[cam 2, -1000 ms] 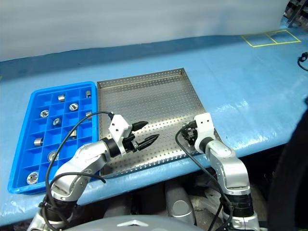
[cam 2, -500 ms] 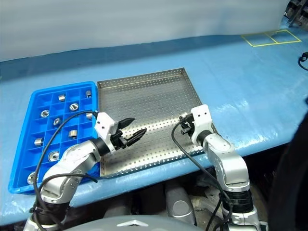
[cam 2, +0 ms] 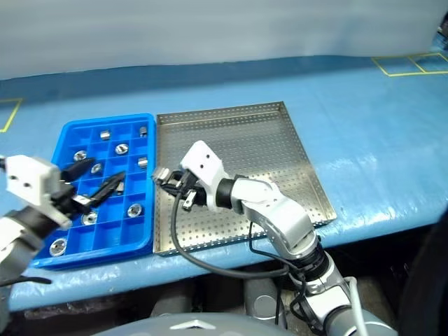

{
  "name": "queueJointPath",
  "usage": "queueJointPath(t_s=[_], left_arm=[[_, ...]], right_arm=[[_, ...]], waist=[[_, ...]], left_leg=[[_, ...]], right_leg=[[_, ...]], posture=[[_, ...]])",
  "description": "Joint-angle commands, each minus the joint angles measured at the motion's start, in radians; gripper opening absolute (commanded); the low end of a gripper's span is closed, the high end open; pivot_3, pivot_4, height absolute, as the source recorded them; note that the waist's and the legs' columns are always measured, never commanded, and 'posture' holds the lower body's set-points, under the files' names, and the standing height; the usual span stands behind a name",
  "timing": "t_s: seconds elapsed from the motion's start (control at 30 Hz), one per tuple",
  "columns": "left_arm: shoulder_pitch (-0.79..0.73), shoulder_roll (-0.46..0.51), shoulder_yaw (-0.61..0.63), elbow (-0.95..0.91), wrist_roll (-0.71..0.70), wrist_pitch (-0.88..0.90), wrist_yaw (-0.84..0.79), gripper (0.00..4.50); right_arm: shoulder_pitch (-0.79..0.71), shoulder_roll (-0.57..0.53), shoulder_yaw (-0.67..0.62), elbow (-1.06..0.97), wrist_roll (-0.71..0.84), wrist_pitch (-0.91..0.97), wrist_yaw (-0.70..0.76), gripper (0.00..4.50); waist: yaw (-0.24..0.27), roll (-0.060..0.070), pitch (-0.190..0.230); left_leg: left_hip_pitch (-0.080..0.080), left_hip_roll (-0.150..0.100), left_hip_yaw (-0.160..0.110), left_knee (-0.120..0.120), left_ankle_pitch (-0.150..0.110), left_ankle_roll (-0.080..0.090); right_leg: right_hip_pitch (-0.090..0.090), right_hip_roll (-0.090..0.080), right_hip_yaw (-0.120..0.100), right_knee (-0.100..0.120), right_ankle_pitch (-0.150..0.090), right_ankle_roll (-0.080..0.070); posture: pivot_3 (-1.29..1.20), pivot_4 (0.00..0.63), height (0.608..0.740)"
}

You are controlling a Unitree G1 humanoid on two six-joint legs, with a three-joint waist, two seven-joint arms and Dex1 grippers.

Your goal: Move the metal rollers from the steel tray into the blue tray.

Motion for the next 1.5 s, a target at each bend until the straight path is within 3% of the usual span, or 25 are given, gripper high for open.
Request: queueJointPath(t_s=[0.03, 0.3, 0.6, 0.87, 1.27, 1.47, 1.5], left_arm=[[0.094, -0.018, 0.157, -0.099, -0.082, 0.011, 0.006, 3.61], [0.331, -0.146, 0.134, -0.203, -0.111, -0.037, 0.080, 3.61], [0.493, -0.193, 0.030, -0.204, -0.115, -0.197, 0.153, 3.61], [0.509, -0.169, -0.045, -0.204, -0.105, -0.258, 0.219, 3.61], [0.467, -0.120, -0.055, -0.204, -0.111, -0.235, 0.248, 3.61], [0.449, -0.109, -0.050, -0.201, -0.110, -0.220, 0.246, 3.61], [0.445, -0.107, -0.050, -0.200, -0.111, -0.217, 0.245, 3.61]], right_arm=[[-0.059, 0.046, 0.101, 0.048, 0.020, -0.010, 0.054, 1.20], [-0.107, 0.117, 0.223, 0.188, -0.004, -0.042, 0.100, 1.20], [-0.163, 0.232, 0.242, 0.431, -0.090, -0.147, 0.076, 1.20], [-0.202, 0.286, 0.196, 0.559, -0.134, -0.212, 0.065, 1.20], [-0.194, 0.273, 0.187, 0.608, -0.185, -0.228, 0.087, 1.20], [-0.174, 0.260, 0.195, 0.588, -0.203, -0.226, 0.095, 2.76], [-0.170, 0.258, 0.198, 0.583, -0.210, -0.232, 0.093, 2.76]], waist=[[0.027, -0.001, -0.001], [0.128, -0.003, -0.001], [0.164, -0.003, -0.002], [0.177, -0.003, -0.002], [0.174, -0.003, -0.002], [0.172, -0.003, -0.002], [0.171, -0.003, -0.002]], left_leg=[[0.000, 0.000, 0.000, 0.000, 0.000, 0.000], [0.000, 0.000, -0.006, 0.000, -0.001, -0.003], [0.001, 0.002, -0.014, 0.000, 0.003, -0.010], [0.001, 0.002, -0.015, -0.001, 0.003, -0.011], [0.000, 0.002, -0.016, -0.003, 0.004, -0.011], [0.000, 0.002, -0.016, -0.003, 0.004, -0.012], [0.000, 0.002, -0.016, -0.003, 0.004, -0.012]], right_leg=[[0.000, -0.001, -0.001, 0.000, 0.000, 0.000], [0.002, -0.010, -0.014, -0.001, -0.007, -0.012], [0.005, -0.001, -0.021, 0.001, -0.008, -0.017], [0.005, 0.000, -0.022, 0.001, -0.010, -0.016], [0.004, 0.001, -0.023, 0.001, -0.010, -0.018], [0.004, 0.001, -0.023, 0.001, -0.010, -0.018], [0.004, 0.001, -0.023, 0.001, -0.010, -0.018]], posture=[[0.03, 0.150, 0.740], [0.15, 0.150, 0.740], [0.22, 0.150, 0.740], [0.23, 0.150, 0.740], [0.19, 0.150, 0.740], [0.18, 0.150, 0.740], [0.18, 0.150, 0.740]])
